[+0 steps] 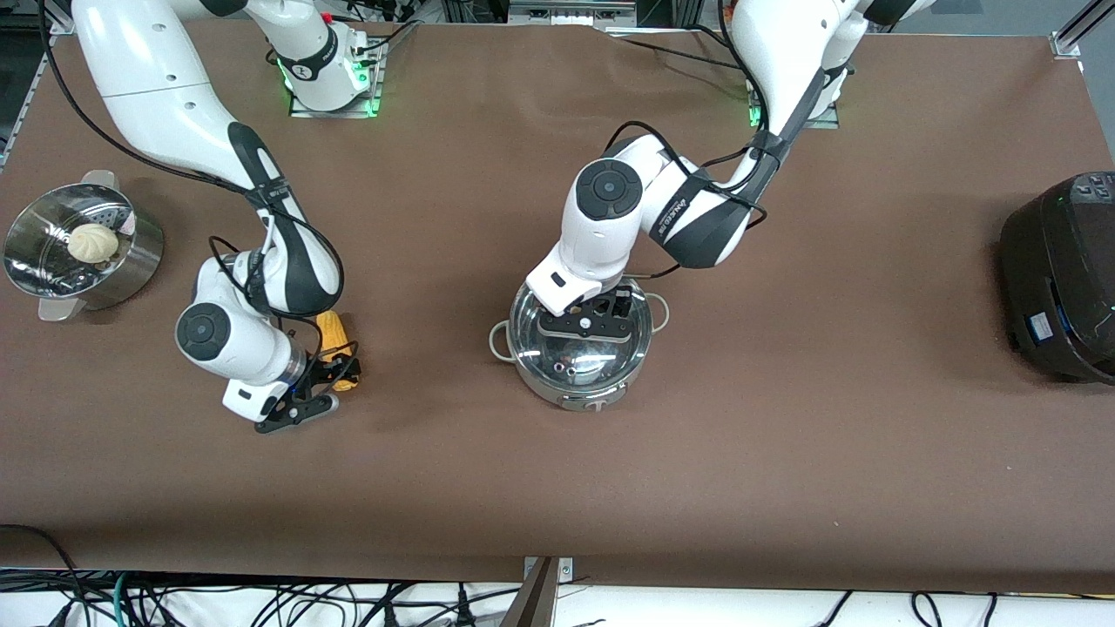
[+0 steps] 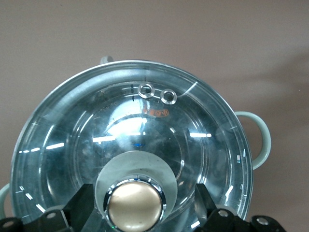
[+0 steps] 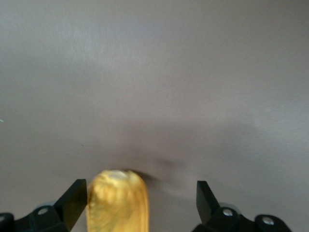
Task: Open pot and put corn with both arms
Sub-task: 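Grasp the lid knob with the left gripper while the right gripper grasps the corn, then set the lid on the table with the left gripper while the right gripper carries corn, then lower the corn into the pot and open the right gripper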
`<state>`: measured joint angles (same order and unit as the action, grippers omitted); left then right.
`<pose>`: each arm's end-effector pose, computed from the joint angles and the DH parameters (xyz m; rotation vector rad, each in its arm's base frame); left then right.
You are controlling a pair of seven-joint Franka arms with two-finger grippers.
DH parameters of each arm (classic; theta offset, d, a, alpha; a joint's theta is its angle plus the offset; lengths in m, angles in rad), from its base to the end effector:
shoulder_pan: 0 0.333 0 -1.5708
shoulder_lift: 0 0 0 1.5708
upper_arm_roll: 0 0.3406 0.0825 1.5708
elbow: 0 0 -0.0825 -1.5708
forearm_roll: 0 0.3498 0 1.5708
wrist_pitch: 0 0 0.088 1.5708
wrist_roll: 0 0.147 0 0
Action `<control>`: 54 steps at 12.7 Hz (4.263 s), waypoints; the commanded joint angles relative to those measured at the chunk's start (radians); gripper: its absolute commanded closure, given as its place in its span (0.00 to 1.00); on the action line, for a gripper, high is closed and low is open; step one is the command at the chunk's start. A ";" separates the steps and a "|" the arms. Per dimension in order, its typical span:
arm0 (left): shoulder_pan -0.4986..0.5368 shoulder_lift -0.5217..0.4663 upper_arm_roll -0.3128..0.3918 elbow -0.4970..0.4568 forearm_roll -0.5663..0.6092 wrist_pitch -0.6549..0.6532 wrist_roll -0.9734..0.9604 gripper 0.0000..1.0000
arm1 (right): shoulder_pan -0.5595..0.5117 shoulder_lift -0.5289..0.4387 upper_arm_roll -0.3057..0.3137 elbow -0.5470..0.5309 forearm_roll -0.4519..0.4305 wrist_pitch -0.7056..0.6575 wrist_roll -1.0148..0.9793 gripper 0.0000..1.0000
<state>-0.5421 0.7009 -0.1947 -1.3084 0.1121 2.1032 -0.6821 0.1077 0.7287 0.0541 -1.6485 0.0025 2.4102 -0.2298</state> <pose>0.5729 -0.4622 0.3344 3.0517 -0.0838 0.1007 0.6747 0.1058 0.1934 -3.0503 -0.5794 -0.0547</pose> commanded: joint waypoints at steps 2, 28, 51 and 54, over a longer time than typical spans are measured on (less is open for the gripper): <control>-0.013 -0.001 0.009 0.009 0.029 -0.009 -0.004 0.79 | -0.011 -0.023 0.012 -0.059 0.017 0.033 -0.039 0.00; 0.560 -0.322 0.014 -0.130 -0.080 -0.524 0.849 0.96 | 0.018 -0.190 0.013 0.153 0.094 -0.502 0.083 1.00; 0.671 -0.254 0.012 -0.654 -0.066 0.198 0.978 0.00 | 0.578 0.183 0.010 0.608 0.084 -0.322 0.893 0.00; 0.660 -0.354 -0.006 -0.628 -0.074 0.071 0.961 0.00 | 0.583 0.147 0.000 0.610 0.082 -0.367 0.891 0.00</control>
<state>0.1195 0.4332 -0.1826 -1.9418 0.0547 2.2692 0.2675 0.6777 0.8980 0.0727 -1.0627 0.0897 2.0968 0.6444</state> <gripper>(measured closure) 0.000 0.269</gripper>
